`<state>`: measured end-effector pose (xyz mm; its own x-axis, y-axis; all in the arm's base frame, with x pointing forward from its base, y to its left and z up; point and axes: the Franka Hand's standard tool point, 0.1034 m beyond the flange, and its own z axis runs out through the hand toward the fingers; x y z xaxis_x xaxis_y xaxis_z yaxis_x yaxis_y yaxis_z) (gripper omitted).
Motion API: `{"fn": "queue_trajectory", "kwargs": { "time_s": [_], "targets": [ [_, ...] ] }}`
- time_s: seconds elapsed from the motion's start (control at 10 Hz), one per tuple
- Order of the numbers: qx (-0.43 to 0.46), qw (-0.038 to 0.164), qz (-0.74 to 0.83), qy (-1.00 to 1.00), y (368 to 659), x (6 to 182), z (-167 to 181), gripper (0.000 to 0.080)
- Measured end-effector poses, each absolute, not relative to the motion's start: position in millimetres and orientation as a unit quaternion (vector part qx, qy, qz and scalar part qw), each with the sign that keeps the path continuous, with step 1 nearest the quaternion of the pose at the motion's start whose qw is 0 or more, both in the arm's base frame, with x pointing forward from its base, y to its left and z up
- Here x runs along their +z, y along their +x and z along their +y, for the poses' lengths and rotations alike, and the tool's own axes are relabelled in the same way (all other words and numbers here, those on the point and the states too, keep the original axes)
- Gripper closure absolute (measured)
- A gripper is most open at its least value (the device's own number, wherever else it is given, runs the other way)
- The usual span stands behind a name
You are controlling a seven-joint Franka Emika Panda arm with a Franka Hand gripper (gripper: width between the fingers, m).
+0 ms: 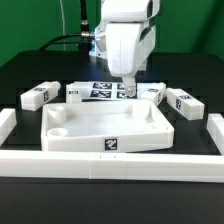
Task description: Assemble desk
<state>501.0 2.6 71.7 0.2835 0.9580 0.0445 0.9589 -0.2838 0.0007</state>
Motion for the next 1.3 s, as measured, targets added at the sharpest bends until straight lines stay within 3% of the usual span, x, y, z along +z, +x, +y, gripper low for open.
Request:
{"fn": "queue_trajectory", "kwargs": {
  "time_s": [0.1, 0.3, 0.4, 0.8, 0.9, 1.3],
  "targets": [
    [-0.035, -0.01, -0.659, -0.751, 501, 68.1, -10, 0.015],
    [-0.025, -0.012, -0.705, -0.709, 496, 58.1, -24, 0.015],
    [-0.037, -0.03, -0.732, -0.68, 501, 54.2, -23, 0.015],
    [-0.034, -0.028, -0.728, -0.684, 499, 52.4, -24, 0.015],
    [-0.035, -0.03, -0.744, -0.666, 495, 47.9, -23, 0.015],
    [-0.018, -0.008, -0.743, -0.669, 460, 23.5, -26, 0.015]
  ]
}}
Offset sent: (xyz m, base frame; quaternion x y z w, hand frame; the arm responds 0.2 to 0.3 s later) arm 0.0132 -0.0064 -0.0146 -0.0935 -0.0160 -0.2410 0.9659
